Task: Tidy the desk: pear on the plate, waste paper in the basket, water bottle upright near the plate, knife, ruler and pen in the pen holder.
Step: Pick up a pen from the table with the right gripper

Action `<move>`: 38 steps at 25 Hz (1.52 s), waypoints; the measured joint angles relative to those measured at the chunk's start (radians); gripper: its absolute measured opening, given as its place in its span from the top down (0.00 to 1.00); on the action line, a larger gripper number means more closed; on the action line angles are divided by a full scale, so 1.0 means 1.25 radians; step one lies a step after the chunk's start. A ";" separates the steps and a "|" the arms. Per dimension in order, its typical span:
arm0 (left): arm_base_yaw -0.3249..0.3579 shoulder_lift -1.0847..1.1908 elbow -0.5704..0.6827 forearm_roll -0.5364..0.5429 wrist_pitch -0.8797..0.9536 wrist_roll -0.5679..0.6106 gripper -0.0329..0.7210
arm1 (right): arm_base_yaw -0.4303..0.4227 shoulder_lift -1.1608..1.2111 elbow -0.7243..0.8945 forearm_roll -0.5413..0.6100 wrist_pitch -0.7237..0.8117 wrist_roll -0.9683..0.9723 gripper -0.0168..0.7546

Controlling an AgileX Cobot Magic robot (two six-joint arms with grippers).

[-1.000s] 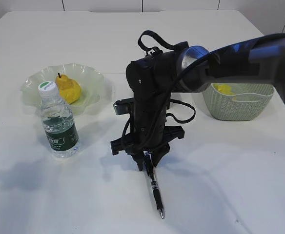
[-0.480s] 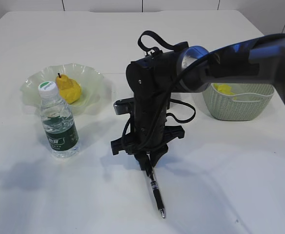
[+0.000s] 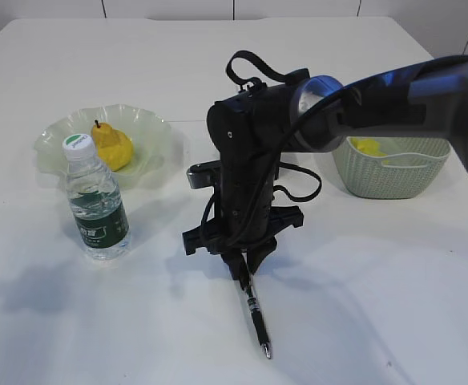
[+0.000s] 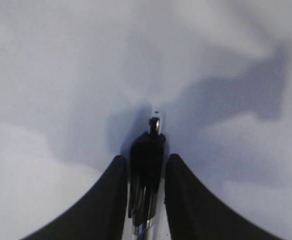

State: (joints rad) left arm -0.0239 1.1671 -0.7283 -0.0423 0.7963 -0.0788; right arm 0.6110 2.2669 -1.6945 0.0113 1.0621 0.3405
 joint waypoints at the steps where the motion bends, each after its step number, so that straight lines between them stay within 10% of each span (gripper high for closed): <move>1: 0.000 0.000 0.000 0.000 0.000 0.000 0.34 | 0.000 0.000 0.000 0.000 0.000 0.000 0.73; 38: 0.000 0.000 0.000 0.000 -0.002 0.000 0.34 | 0.000 -0.013 -0.004 -0.016 -0.001 -0.006 0.91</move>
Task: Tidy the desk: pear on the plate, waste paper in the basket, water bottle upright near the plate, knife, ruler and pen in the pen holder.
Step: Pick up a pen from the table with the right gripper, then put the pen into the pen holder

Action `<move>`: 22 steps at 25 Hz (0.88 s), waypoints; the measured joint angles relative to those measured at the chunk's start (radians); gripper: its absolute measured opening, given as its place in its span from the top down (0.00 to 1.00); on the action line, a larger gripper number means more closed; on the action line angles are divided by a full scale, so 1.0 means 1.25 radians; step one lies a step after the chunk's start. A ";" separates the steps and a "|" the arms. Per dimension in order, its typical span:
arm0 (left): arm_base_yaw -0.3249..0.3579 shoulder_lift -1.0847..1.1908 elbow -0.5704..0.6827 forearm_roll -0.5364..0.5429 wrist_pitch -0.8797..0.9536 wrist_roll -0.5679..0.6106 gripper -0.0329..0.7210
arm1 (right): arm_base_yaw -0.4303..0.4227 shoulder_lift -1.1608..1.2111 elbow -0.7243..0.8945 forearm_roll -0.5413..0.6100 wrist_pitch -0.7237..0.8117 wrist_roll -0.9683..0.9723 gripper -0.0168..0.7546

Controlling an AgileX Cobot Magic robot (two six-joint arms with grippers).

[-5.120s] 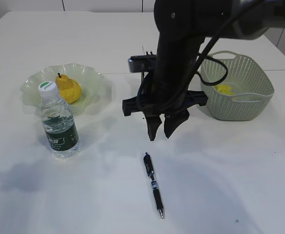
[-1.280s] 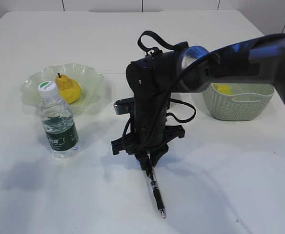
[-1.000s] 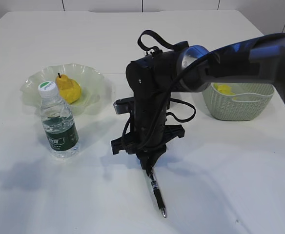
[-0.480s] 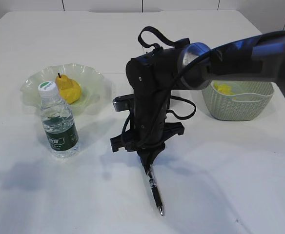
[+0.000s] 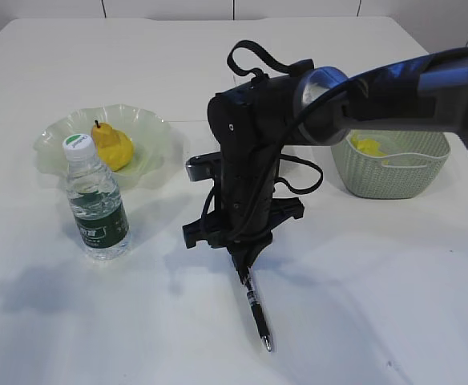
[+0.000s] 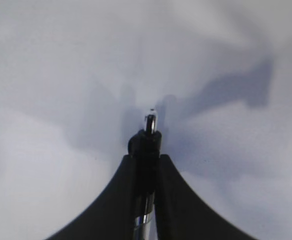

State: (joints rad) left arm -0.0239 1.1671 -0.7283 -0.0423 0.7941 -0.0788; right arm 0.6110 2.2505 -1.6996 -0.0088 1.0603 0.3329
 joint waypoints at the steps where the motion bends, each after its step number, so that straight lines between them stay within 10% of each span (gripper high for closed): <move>1: 0.000 0.000 0.000 0.000 -0.001 0.000 0.34 | 0.000 0.000 0.000 0.000 0.000 0.000 0.91; 22: 0.000 0.000 0.000 0.000 -0.001 0.000 0.34 | 0.000 -0.109 0.001 -0.061 -0.011 -0.006 0.91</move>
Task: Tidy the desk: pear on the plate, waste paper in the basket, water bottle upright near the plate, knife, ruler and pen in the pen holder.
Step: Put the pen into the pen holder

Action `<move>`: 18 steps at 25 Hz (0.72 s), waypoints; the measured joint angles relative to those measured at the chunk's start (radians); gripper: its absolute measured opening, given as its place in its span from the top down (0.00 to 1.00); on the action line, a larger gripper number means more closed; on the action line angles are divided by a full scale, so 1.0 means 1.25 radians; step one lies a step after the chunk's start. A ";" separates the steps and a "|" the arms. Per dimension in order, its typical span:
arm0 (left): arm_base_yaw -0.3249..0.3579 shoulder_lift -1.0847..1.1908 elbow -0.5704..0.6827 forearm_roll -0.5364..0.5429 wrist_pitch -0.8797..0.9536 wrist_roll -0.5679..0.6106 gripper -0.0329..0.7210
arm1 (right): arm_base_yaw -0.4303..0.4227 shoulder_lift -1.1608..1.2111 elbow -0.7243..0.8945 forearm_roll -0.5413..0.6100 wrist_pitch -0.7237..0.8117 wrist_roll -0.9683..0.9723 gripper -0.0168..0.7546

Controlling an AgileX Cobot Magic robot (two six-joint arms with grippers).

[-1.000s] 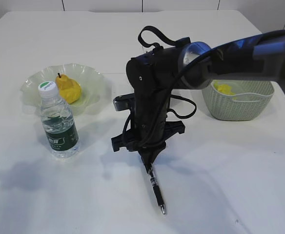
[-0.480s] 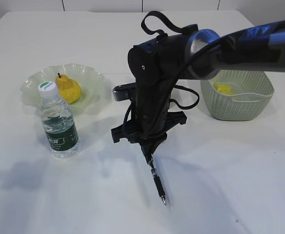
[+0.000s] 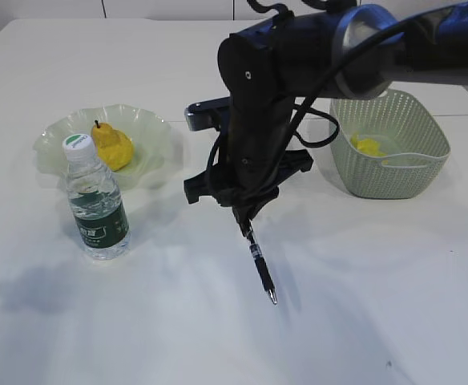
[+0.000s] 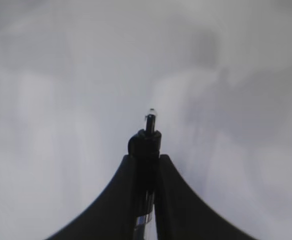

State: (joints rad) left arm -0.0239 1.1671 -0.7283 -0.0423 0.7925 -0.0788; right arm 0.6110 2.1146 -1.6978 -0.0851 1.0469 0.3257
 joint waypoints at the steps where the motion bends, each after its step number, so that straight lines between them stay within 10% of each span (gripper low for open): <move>1: 0.000 0.000 0.000 0.000 0.000 0.000 0.34 | 0.000 -0.009 0.000 -0.006 -0.005 0.000 0.91; 18: 0.000 0.000 0.000 0.000 0.000 0.000 0.34 | -0.032 -0.067 -0.059 -0.109 -0.023 0.005 0.91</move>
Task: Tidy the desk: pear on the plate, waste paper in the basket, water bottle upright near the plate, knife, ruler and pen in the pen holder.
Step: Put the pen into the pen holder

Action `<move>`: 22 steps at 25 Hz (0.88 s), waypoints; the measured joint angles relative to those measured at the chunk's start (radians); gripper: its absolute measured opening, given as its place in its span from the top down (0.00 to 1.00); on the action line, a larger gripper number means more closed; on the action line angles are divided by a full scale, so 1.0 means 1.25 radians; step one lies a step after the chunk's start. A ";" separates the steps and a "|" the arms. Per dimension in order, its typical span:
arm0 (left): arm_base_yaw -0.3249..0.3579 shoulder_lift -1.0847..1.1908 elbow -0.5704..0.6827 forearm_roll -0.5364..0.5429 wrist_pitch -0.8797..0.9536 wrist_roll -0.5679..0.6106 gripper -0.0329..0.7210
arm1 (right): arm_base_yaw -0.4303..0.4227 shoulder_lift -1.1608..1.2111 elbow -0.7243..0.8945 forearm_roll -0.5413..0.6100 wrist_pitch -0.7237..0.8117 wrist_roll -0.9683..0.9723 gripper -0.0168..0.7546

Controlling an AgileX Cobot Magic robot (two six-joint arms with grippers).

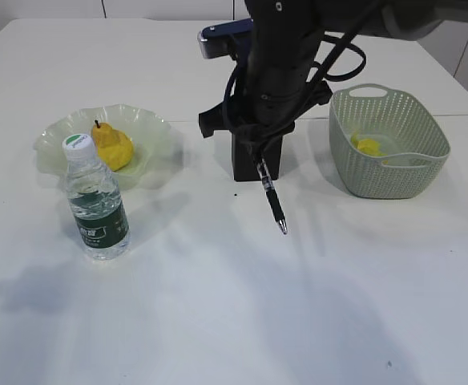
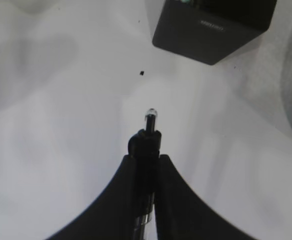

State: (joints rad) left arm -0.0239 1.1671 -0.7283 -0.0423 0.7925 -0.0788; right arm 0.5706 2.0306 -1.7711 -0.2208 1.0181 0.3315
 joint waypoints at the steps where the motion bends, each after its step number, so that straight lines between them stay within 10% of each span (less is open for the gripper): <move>1: 0.000 0.000 0.000 0.000 0.000 0.000 0.34 | -0.004 0.000 -0.010 -0.001 -0.001 0.000 0.91; 22: 0.000 0.000 0.000 0.001 0.000 0.001 0.34 | -0.116 0.000 -0.119 -0.037 -0.133 0.000 0.91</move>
State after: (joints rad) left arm -0.0239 1.1671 -0.7283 -0.0406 0.7925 -0.0770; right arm 0.4260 2.0306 -1.9193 -0.2666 0.8524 0.3315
